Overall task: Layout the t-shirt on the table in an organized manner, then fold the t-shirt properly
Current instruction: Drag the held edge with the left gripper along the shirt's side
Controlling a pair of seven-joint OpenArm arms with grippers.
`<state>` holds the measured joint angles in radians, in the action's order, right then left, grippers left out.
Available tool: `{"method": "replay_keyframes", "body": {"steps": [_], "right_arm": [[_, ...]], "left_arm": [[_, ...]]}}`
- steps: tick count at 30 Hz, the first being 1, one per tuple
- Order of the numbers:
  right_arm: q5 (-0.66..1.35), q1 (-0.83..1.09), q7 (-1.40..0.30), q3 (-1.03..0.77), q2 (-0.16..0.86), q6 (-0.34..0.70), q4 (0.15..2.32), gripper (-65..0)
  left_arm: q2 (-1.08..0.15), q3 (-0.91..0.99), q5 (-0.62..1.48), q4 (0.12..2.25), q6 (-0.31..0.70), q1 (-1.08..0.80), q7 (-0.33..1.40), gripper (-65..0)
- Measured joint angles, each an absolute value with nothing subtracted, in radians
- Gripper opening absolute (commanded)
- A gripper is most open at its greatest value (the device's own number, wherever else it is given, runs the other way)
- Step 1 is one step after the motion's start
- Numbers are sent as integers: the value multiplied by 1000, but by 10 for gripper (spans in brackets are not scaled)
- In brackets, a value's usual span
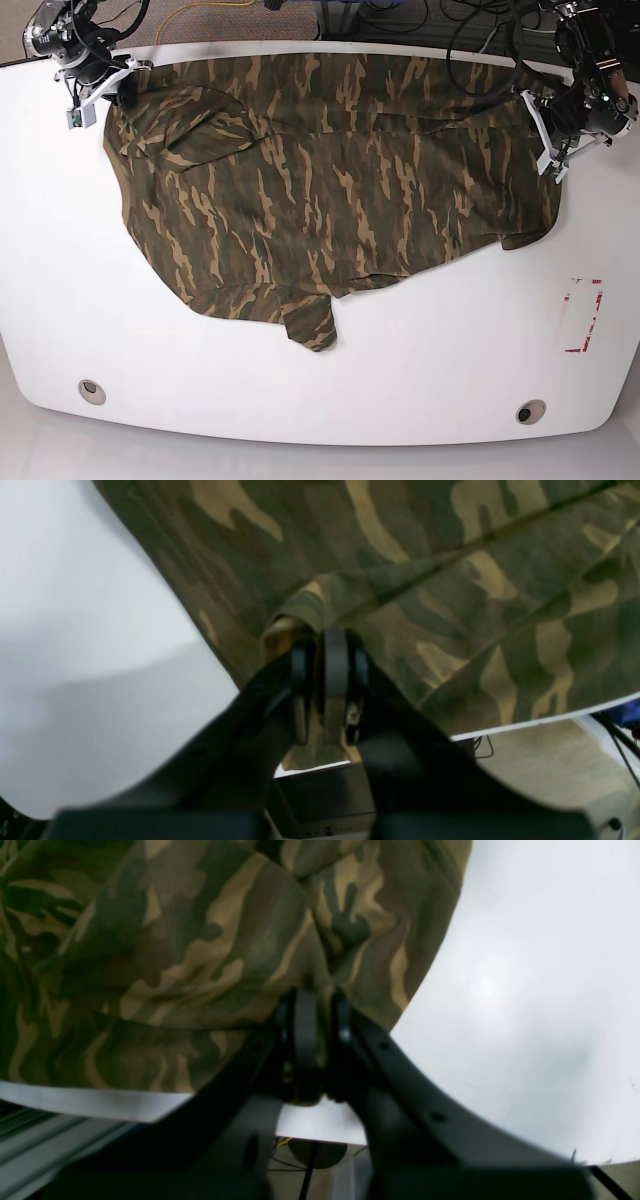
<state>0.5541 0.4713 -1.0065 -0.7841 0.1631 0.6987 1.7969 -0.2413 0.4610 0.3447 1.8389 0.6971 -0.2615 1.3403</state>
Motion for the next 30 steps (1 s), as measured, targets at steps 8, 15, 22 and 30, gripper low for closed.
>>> {"method": "replay_keyframes", "body": {"steps": [8,15,22,30], "right_arm": [[554,472,-1007,-784,163,699,1797,-645],[554,471,-1007,-784,163,699,1797,-645],[554,471,-1007,-784,163,699,1797,-645],[554,471,-1007,-784,163,699,1797,-645]], "left_arm": [[-241,508,345,1836,697,-205,1340,-633],[-242,529,344,1792,697,-141,1339,-633],[-242,528,342,1739,697,-99,1339,-632],[-241,527,340,1672,697,-60,1339,-626]]}}
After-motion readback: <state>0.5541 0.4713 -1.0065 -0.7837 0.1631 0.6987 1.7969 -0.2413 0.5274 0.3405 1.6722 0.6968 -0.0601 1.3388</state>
